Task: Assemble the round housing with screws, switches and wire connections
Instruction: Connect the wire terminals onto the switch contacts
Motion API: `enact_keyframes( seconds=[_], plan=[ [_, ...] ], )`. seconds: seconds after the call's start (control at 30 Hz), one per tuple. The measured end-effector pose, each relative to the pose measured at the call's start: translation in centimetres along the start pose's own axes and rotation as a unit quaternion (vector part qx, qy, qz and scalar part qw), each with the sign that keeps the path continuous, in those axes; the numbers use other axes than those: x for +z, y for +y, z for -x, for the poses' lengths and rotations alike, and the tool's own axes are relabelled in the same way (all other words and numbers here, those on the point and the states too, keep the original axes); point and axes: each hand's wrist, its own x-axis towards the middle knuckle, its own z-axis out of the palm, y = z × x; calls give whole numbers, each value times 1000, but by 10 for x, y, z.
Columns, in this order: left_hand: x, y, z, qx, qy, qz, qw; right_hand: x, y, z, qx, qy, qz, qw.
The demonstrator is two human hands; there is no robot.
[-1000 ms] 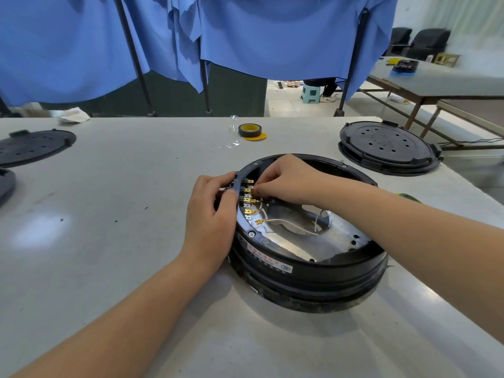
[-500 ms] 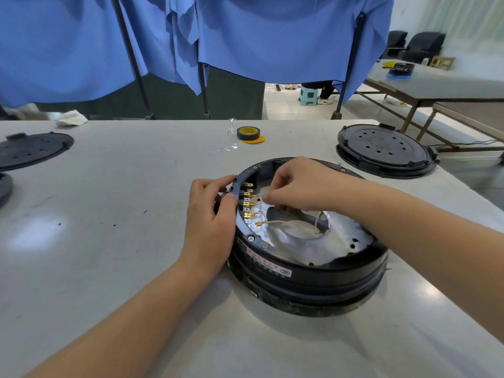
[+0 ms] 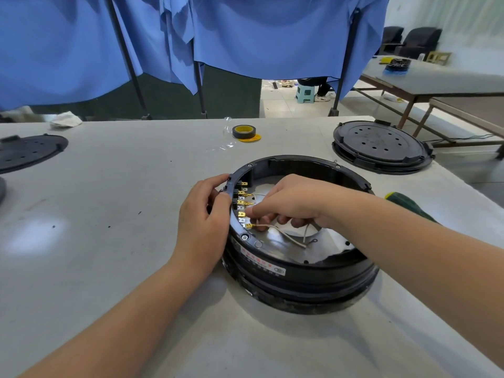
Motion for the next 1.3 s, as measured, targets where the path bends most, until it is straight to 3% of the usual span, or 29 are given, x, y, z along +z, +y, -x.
enact_keyframes(
  seconds=[0.57,1.3],
  plan=[
    [0,-3,-1,1,-2,-7,1000,4,4,-4,9,49,-34,998],
    [2,-3,-1,-2,-4,4,1000,8,2,-4,10,22,-77,997]
  ],
)
